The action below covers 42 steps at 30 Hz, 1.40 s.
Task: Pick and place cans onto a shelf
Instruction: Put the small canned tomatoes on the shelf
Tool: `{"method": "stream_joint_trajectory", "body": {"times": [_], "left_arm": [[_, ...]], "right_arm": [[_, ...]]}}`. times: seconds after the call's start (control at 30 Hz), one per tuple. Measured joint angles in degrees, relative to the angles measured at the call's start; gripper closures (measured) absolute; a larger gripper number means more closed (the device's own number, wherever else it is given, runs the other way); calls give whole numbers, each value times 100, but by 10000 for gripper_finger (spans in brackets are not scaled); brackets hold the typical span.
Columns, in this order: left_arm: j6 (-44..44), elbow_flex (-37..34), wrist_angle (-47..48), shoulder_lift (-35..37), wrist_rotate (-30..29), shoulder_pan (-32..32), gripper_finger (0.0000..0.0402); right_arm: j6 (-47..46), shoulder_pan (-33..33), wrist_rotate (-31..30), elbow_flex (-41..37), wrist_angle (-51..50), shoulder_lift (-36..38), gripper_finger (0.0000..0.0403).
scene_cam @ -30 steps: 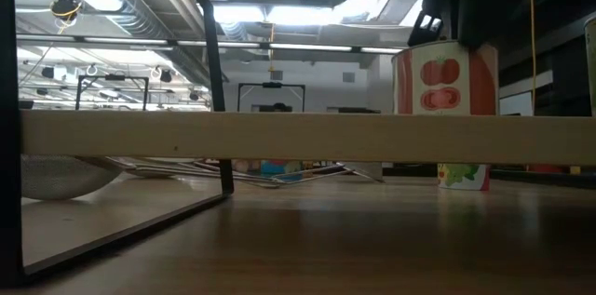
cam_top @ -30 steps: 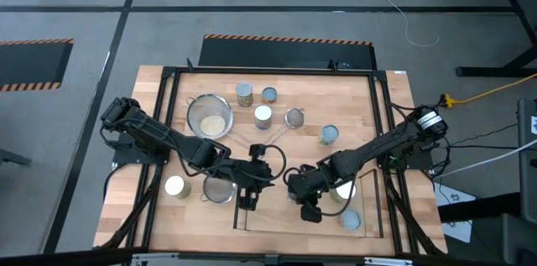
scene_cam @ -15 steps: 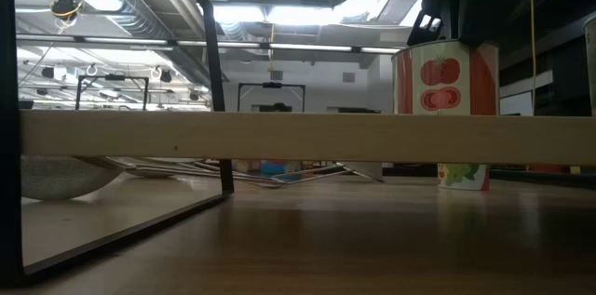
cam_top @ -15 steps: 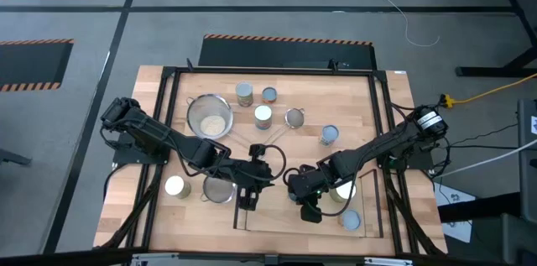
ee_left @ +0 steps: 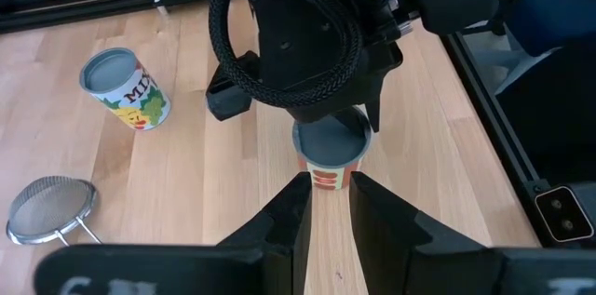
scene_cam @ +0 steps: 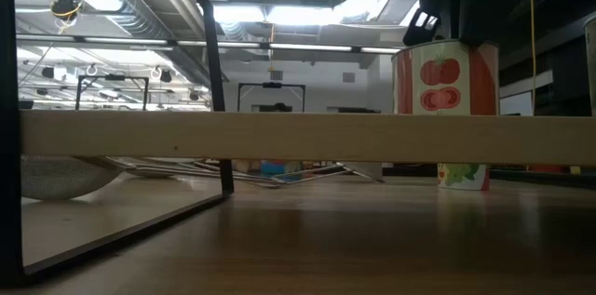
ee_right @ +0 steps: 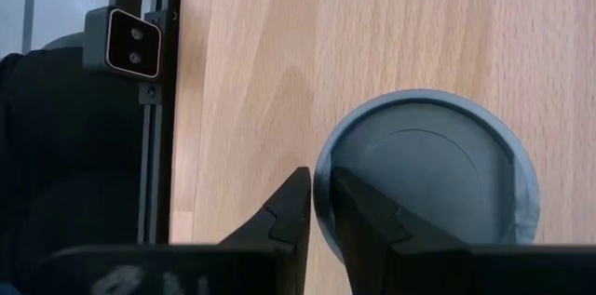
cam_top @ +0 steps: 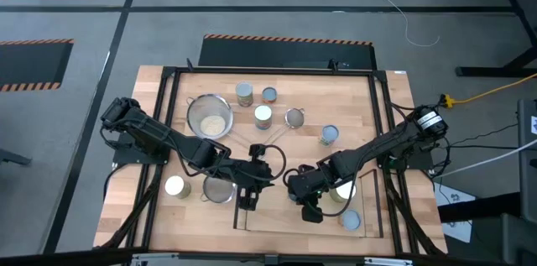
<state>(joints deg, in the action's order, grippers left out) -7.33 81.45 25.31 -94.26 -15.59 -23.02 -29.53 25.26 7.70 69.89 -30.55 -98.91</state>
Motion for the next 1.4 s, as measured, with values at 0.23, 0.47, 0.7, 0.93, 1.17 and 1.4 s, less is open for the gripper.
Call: {"method": "stream_joint_trajectory", "body": {"times": [0.23,0.47,0.7,0.93,1.17,1.4], "left_arm": [[1,0,1,0,0,1,333],[0,0,-4,0,0,-3,333],[0,0,-8,0,0,1,333],[0,0,-10,0,0,1,333],[0,0,-12,0,0,1,333],[0,0,-12,0,2,1,333]], "right_arm": [[141,0,-47,0,0,0,347],[152,-1,-49,0,1,-2,347],[152,-2,-52,0,2,-4,347],[152,-2,-54,-4,24,-4,347],[153,-2,-57,-7,87,-9,347],[152,0,-63,-7,118,-9,347]]}}
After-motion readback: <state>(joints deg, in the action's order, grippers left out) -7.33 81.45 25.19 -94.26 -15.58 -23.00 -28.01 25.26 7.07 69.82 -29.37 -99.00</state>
